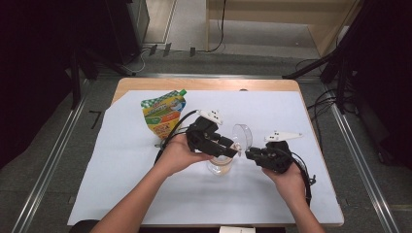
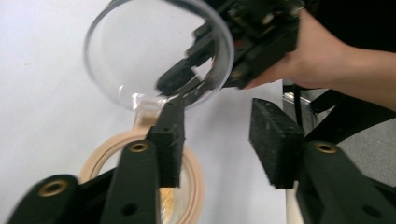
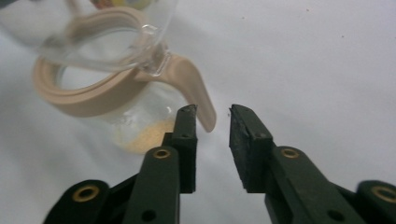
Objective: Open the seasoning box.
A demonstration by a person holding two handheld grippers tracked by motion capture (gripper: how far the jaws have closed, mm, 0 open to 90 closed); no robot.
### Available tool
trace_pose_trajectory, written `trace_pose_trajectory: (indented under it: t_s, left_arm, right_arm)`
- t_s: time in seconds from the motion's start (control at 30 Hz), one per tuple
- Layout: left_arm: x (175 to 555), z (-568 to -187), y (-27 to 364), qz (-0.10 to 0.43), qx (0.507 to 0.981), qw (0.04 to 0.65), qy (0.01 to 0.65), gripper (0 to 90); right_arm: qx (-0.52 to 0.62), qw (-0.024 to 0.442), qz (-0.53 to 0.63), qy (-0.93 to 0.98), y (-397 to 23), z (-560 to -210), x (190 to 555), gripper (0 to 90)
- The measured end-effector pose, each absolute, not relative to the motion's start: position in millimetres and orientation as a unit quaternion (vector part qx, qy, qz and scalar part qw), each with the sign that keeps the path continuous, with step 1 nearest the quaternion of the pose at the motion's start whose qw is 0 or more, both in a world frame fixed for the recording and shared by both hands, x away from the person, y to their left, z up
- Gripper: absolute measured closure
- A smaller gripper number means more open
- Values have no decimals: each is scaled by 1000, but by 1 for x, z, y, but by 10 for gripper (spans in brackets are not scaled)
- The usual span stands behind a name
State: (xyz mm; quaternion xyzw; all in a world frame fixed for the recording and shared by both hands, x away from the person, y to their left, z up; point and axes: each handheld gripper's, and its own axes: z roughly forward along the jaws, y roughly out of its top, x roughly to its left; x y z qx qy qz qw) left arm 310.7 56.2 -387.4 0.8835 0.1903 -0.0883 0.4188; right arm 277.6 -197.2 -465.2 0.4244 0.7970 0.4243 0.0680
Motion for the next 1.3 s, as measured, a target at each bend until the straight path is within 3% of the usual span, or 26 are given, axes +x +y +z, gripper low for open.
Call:
trace_pose_trajectory:
  t_s: [0.53,1.3]
  left_arm:
    - [319,-380,99,-80,866,431,241,500]
    - [328,-362,168,-46,848,437,296,492]
  right_arm:
    - [362,39,459,811,-172,-458,234,577]
    - [320,14,446,836,-140,-461,227,555]
